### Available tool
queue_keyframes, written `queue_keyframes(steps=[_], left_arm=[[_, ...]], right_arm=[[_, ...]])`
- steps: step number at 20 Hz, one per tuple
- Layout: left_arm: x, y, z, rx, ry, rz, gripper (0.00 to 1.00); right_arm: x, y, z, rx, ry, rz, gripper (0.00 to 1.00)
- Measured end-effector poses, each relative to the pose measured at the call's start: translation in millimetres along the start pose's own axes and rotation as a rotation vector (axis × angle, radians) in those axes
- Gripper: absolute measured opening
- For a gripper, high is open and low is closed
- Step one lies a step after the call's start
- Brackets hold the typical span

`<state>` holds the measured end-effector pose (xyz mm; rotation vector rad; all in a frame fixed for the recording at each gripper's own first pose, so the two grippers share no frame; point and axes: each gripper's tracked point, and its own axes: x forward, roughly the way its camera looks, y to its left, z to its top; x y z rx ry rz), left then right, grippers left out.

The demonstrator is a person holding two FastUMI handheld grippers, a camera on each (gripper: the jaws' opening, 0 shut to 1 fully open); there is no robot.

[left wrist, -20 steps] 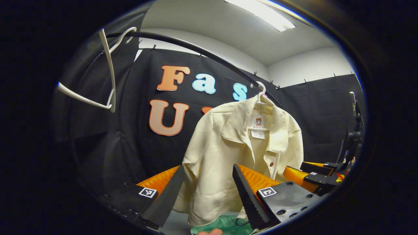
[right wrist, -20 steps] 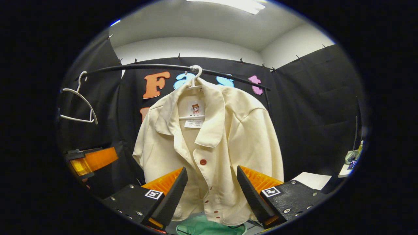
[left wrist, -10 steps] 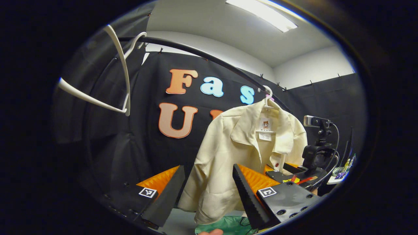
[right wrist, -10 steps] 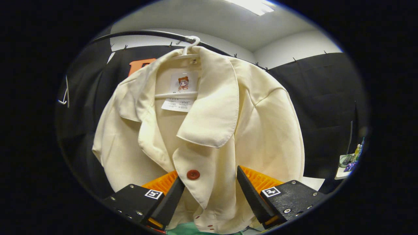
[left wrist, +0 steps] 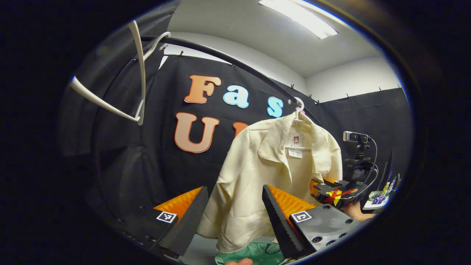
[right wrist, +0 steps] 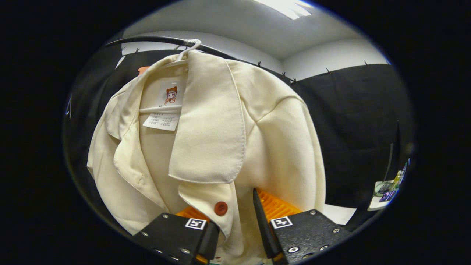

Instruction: Grasp the clothes on the hanger with both hands and then place them into the laundry hamper below.

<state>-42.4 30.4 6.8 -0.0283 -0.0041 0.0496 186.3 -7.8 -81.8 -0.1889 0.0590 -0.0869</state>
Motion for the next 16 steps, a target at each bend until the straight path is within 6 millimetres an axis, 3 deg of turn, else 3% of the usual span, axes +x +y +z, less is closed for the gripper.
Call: queue_keyframes(steps=[1,5,11,16], left_arm=[[3.8,-8.2,-1.9,-0.002,0.002,-0.023,0.97],[30.2,-47.9,-14.5,-0.028,0.022,-0.126,0.97],[95.4,-112.9,-51.5,-0.120,0.070,-0.235,0.97],[164.6,-138.2,-79.7,-0.152,0.091,-0.168,0.97]], right_arm=[[-5.0,-3.6,7.7,-0.014,-0.015,0.011,0.24],[-30.6,-4.9,32.6,-0.003,-0.028,0.091,0.03],[-74.9,-16.3,69.0,0.013,-0.073,0.155,0.02],[-86.7,-20.9,79.6,0.008,-0.072,0.191,0.02]])
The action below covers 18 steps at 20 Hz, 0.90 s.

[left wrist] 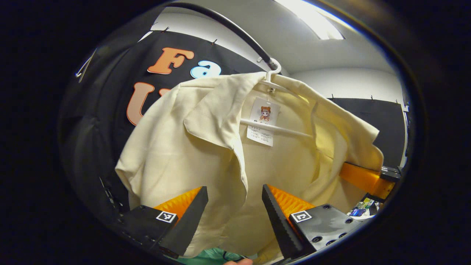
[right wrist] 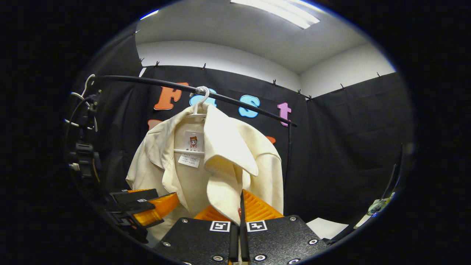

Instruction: Grasp the clothes on the hanger with both hands and then place them into the laundry hamper below.

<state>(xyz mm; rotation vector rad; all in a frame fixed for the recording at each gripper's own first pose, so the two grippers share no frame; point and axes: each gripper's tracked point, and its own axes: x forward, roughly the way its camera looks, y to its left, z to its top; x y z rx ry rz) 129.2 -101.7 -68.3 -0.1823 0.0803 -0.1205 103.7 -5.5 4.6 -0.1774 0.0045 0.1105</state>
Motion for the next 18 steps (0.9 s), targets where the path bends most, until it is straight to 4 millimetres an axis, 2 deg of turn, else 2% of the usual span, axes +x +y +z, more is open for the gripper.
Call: queue_keyframes(steps=[2,4,5,8,11,12,18], left_arm=[[22.3,11.7,-9.6,0.010,0.003,0.079,1.00],[35.1,39.2,-10.3,0.094,-0.028,0.204,0.97],[36.0,53.4,-10.3,0.158,-0.043,0.262,1.00],[28.4,85.3,2.6,0.354,-0.104,0.382,0.91],[14.9,112.2,21.1,0.507,-0.138,0.434,0.29],[8.7,118.5,24.9,0.546,-0.129,0.431,0.31],[-46.0,152.9,97.1,0.823,-0.229,0.549,0.33]], right_arm=[[-2.1,2.2,1.4,0.001,0.000,0.017,0.02],[-2.4,3.0,1.4,-0.005,-0.002,0.028,0.02],[-3.0,3.3,1.7,-0.007,-0.003,0.033,0.02],[-7.7,3.5,3.1,0.002,-0.008,0.044,0.02],[-10.2,3.7,1.0,0.018,-0.009,0.046,0.02],[-13.9,-0.9,1.0,0.015,-0.009,0.043,0.02],[-18.6,-23.0,6.5,0.030,-0.037,-0.001,0.02]])
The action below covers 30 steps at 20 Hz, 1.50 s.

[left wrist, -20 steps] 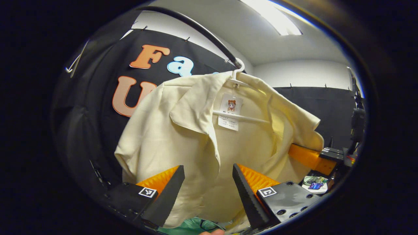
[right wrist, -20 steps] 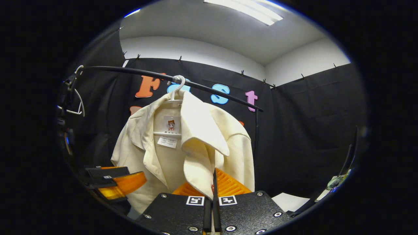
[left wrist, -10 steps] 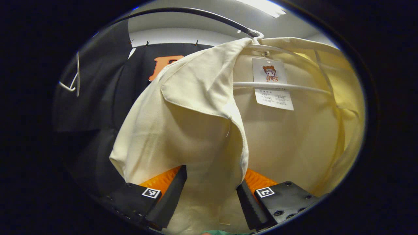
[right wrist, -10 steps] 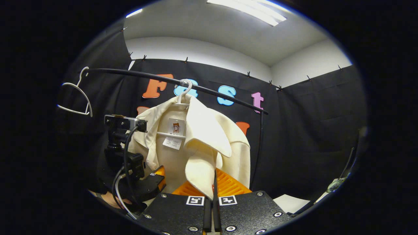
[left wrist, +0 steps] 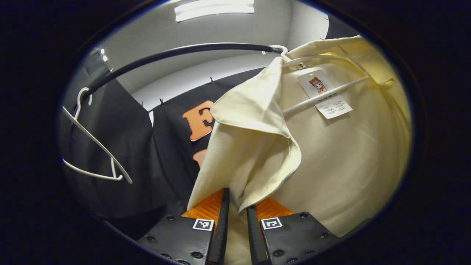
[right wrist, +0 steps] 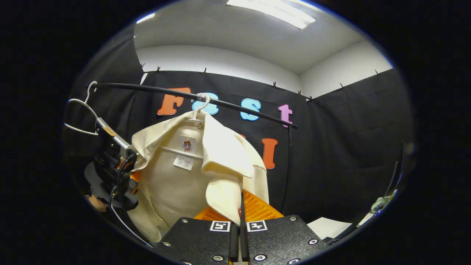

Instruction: Grasp the clothes on the hanger with both hands and then place them into the laundry hamper below.

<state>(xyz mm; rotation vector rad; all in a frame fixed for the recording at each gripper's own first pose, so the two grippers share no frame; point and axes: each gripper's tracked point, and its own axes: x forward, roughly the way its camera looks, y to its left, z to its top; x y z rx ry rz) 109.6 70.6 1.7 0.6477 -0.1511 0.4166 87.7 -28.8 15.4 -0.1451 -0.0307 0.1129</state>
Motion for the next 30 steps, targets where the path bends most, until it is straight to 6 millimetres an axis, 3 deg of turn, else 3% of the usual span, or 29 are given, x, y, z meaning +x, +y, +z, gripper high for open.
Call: queue_keyframes(steps=[4,5,6,9,14,17,19,20,21,26,30], left_arm=[[1.0,62.8,23.1,0.144,-0.068,0.173,0.36],[3.7,69.8,29.3,0.160,-0.079,0.190,0.29],[7.6,75.1,35.9,0.171,-0.094,0.203,0.36],[15.3,91.0,49.6,0.212,-0.137,0.250,0.29],[33.2,104.9,63.2,0.250,-0.154,0.279,0.33],[48.0,109.0,67.8,0.258,-0.175,0.286,0.24],[55.4,112.6,71.9,0.246,-0.192,0.297,0.30],[58.0,114.1,73.5,0.230,-0.199,0.295,0.20],[61.5,112.1,74.4,0.217,-0.202,0.289,0.18],[78.8,112.3,78.9,0.178,-0.225,0.285,0.19],[89.8,108.0,80.1,0.163,-0.250,0.280,0.18]], right_arm=[[-0.5,-18.9,15.0,0.020,-0.030,-0.042,0.02],[-2.8,-23.3,19.2,0.021,-0.041,-0.052,0.02],[-3.5,-27.3,23.2,0.020,-0.049,-0.061,0.02],[-5.6,-38.1,40.2,0.019,-0.085,-0.086,0.02],[5.9,-67.3,83.0,-0.011,-0.158,-0.145,0.02],[13.7,-83.4,108.7,-0.023,-0.205,-0.172,0.02],[19.8,-93.5,121.5,-0.024,-0.228,-0.191,0.02],[24.2,-95.2,127.8,-0.020,-0.239,-0.193,0.02],[29.5,-98.1,132.3,-0.019,-0.246,-0.195,0.02],[70.0,-119.0,159.7,-0.007,-0.279,-0.209,0.02],[109.6,-130.8,164.5,0.016,-0.278,-0.197,0.02]])
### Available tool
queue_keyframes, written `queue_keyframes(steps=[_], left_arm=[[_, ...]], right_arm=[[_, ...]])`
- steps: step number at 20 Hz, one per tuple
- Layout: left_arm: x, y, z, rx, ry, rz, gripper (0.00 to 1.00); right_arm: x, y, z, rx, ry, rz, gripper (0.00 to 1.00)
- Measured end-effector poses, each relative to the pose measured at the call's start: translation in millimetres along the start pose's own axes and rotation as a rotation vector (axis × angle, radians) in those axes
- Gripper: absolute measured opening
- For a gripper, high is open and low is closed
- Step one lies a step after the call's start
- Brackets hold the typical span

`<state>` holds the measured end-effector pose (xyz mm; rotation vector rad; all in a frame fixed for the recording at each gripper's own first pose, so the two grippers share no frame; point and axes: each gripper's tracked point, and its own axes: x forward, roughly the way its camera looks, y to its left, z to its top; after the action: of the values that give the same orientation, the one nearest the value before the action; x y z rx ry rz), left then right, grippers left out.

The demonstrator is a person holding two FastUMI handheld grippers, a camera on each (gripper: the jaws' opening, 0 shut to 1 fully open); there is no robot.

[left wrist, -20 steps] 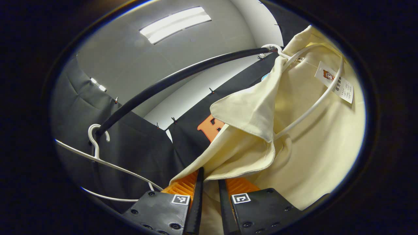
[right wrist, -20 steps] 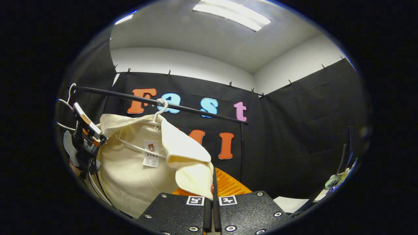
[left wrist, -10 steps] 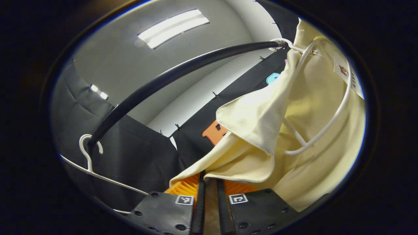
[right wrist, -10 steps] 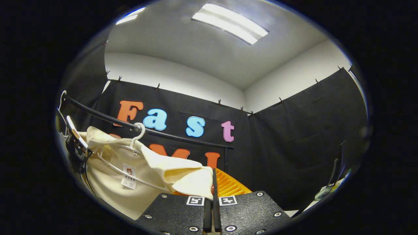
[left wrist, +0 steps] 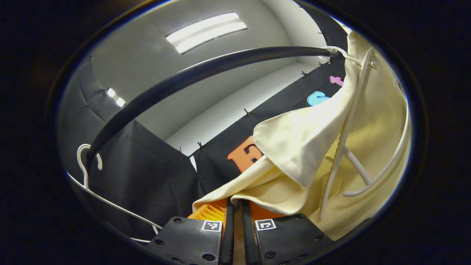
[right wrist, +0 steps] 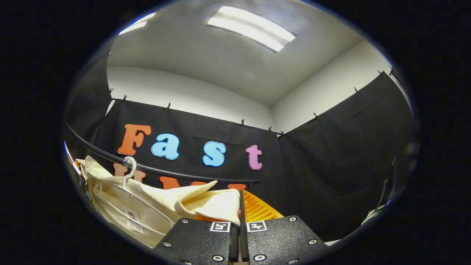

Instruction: Grasp the clothes on the hanger with both hands and then place them into the laundry hamper below.

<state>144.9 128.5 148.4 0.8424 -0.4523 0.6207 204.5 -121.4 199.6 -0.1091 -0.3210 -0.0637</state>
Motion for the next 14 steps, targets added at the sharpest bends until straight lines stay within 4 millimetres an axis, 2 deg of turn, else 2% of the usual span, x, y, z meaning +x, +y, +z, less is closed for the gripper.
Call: queue_keyframes(steps=[4,6,8,10,14], left_arm=[[11.5,-16.6,-13.0,-0.042,0.046,-0.031,0.18],[17.6,-28.2,-22.5,-0.054,0.072,-0.040,0.18],[26.2,-36.9,-32.3,-0.058,0.098,-0.051,0.18],[28.5,-48.3,-48.6,-0.049,0.141,-0.068,0.18],[30.6,-48.3,-75.7,-0.062,0.193,-0.066,0.19]], right_arm=[[26.2,-3.3,-49.6,0.009,0.090,0.010,0.02],[27.8,0.4,-79.1,0.043,0.134,0.011,0.02],[22.2,5.3,-104.4,0.048,0.165,0.017,0.02],[10.7,24.5,-118.7,0.064,0.173,0.074,0.02],[-13.6,40.9,-150.0,0.053,0.225,0.124,0.02]])
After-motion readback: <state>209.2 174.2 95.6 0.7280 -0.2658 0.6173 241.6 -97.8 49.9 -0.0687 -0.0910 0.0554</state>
